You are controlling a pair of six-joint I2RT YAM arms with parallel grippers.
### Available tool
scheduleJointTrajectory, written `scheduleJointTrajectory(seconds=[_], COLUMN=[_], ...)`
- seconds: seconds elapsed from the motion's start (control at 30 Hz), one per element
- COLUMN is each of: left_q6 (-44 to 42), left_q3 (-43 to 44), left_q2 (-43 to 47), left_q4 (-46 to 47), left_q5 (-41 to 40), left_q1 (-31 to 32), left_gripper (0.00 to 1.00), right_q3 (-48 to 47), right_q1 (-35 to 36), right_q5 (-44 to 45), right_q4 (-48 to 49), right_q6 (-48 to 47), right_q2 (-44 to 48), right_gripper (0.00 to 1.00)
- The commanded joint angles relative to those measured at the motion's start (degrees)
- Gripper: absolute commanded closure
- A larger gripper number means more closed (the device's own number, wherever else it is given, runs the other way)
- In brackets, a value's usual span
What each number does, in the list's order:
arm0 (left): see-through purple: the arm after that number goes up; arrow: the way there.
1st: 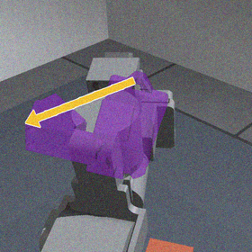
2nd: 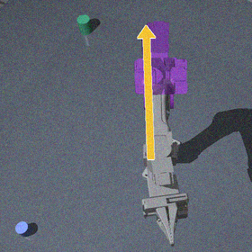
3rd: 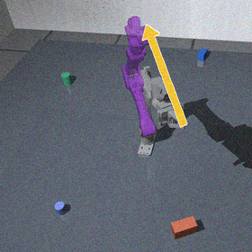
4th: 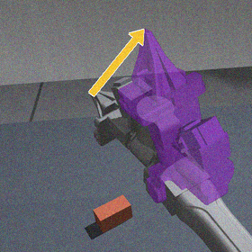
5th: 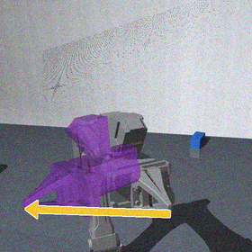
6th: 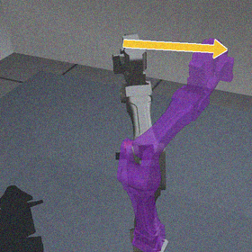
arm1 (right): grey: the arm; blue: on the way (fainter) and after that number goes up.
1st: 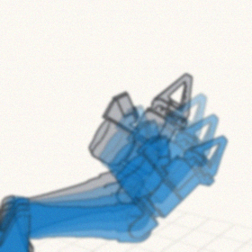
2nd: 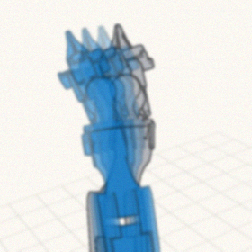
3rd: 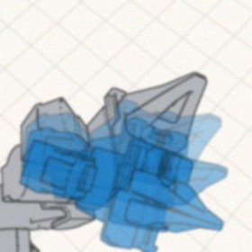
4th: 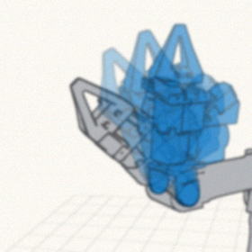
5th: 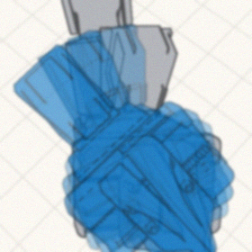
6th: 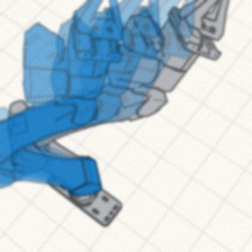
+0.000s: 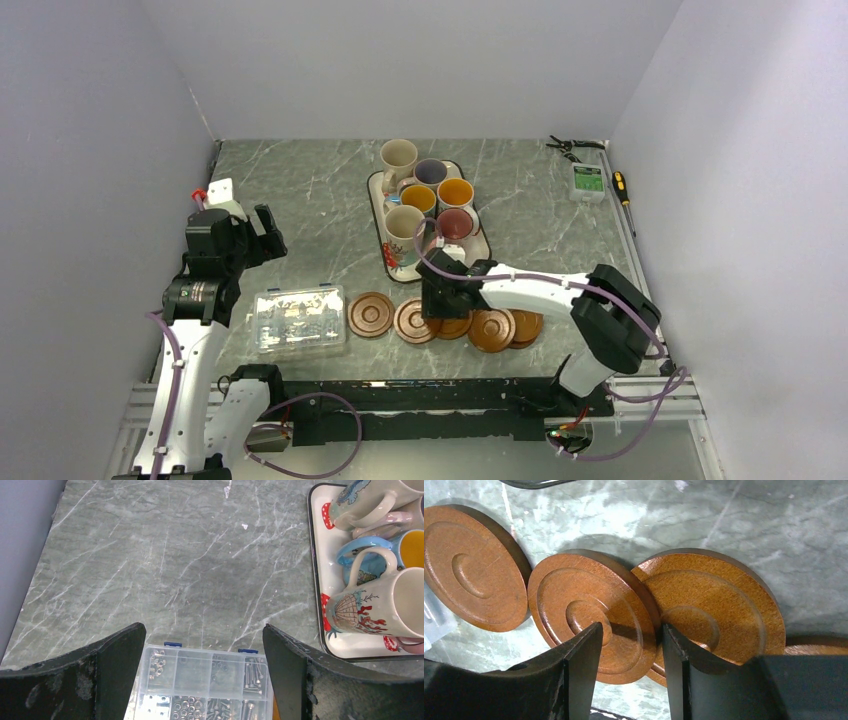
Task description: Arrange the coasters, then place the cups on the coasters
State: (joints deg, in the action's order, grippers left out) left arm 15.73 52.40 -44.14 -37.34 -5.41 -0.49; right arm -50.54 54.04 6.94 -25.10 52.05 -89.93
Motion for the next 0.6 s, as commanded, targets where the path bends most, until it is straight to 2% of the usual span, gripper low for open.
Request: scheduleJointTrajectory(seconds=[0.0,0.1,0.3,0.57], left_q6=[0.12,0.11,0.18,0.18], left_q3=[0.93,0.95,0.95,0.90], left_q2=[-0.06,0.06,0.19,0.11], left_q4=[1.58,1.53,1.64,1.58], left_q5=[0.40,0.45,0.71,0.79], left_q1=[0.16,0.17,0.21,0.23], left_gripper=[0.06,0.06,0.06,0.06], right_q3=[-4.23,-5.08,-5.84,-4.49], right_q1=[1.68,2.78,7.30,13.38], right_q5=[1.21,4.44,11.39,12.79], right_q4=[1.03,-1.00,-4.34,-4.75], right_q6=[-0.59,-1.75,-6.17,-6.94], right_q2=[-1.14,-0.34,2.01,0.83], right_gripper=[0.49,0.47,0.35,0.21])
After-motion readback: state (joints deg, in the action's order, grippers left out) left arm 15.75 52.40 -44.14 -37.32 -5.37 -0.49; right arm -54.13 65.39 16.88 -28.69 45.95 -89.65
